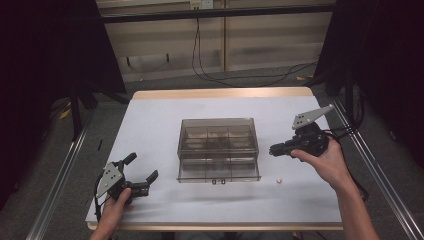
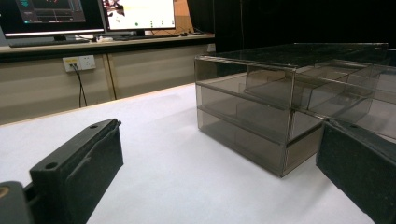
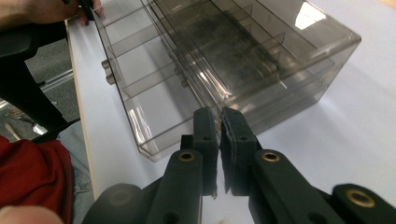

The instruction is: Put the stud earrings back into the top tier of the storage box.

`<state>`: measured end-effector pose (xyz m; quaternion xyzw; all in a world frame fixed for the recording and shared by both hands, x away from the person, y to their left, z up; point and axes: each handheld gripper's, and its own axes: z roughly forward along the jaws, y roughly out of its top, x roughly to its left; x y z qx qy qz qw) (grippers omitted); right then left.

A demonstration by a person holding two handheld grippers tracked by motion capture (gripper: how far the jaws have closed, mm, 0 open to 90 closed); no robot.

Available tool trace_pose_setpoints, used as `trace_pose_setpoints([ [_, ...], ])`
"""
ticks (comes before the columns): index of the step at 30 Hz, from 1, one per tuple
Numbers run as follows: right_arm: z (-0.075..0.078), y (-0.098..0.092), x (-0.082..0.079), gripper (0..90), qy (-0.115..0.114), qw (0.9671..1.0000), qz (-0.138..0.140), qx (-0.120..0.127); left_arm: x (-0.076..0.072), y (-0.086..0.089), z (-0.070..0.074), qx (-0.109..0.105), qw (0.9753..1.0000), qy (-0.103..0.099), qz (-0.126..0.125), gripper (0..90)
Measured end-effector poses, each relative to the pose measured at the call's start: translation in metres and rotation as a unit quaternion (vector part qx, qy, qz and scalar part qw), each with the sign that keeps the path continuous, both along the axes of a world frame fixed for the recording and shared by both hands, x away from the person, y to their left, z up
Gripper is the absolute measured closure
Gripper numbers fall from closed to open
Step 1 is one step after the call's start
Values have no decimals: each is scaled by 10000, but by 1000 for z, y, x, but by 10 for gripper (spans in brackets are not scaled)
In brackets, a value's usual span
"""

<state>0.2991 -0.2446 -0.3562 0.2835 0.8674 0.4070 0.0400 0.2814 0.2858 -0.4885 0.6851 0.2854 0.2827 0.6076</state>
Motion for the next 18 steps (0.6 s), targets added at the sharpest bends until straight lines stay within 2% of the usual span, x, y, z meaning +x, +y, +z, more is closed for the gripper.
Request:
trace_pose_setpoints([
  [3, 7, 8, 2, 853, -68, 9999, 87, -49, 0, -1, 0, -38, 10000, -4, 20, 7],
  [4, 9, 10, 3, 853, -103, 9999, 116, -75, 0, 1, 0, 82, 10000, -24, 12, 7],
  [6, 14, 19, 6, 853, -152, 9996, 207, -125, 0, 1, 0, 76, 10000, -24, 11, 7],
  [11, 20, 33, 13, 853, -190, 9992, 317, -145, 0, 1, 0, 68, 10000, -22, 7, 7],
  [12, 21, 35, 14, 853, -189, 9991, 345, -143, 0, 0, 0, -10, 10000, -10, 12, 7],
  [14, 21, 38, 16, 853, -177, 9990, 380, -136, 0, 0, 0, -11, 10000, -8, 21, 7],
  [18, 23, 52, 22, 853, -149, 9982, 529, -221, 0, 0, 0, -27, 10000, -7, 10, 7],
])
